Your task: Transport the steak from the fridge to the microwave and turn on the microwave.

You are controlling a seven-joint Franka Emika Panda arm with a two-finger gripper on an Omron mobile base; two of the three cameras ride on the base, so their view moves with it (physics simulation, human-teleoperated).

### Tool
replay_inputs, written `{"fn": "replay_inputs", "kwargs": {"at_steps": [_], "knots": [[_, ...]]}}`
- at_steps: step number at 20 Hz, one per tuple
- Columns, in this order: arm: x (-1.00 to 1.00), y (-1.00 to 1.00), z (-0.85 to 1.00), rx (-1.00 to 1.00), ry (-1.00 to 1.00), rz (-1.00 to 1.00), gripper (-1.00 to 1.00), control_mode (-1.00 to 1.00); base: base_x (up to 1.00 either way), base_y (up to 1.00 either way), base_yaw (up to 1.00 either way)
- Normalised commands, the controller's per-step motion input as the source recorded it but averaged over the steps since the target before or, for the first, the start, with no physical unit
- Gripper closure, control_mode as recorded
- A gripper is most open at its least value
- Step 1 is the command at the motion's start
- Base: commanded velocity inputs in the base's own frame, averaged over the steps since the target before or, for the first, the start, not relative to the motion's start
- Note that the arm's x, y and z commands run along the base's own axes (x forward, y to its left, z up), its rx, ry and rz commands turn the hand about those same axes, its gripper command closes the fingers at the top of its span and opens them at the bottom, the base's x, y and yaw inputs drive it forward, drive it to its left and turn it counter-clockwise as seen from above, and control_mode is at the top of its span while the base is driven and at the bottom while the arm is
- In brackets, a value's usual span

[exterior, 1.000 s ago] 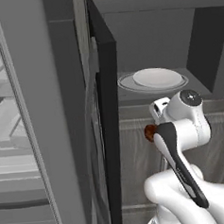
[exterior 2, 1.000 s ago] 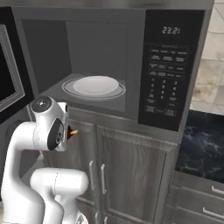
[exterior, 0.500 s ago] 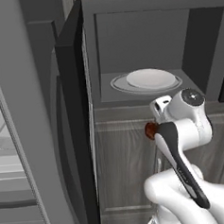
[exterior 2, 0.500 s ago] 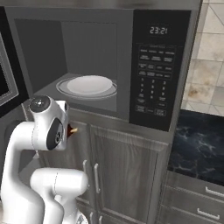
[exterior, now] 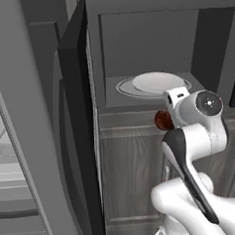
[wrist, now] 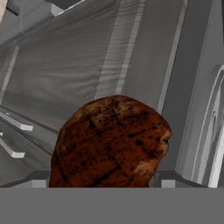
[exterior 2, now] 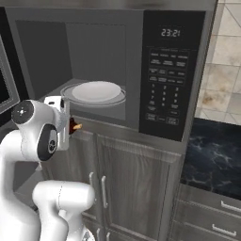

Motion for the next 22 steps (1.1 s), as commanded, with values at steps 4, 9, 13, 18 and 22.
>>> {"fn": "replay_inputs", "kwargs": {"at_steps": [4,9,13,18,22], "knots": [[0.02,-0.19,0.27,-0.02,-0.29,-0.04,1.0,-1.0,0.0,0.0,0.0],[0.31,-0.22,0.17,0.0,-0.16,0.0,1.0,-1.0,0.0,0.0,0.0],[0.48,-0.12,0.29,0.0,-0.04,0.03,1.0,-1.0,0.0,0.0,0.0],[0.49,-0.02,0.6,0.0,0.06,0.05,1.0,-1.0,0.0,0.0,0.0],[0.42,0.0,0.34,0.0,0.08,0.03,1.0,-1.0,0.0,0.0,0.0]]}}
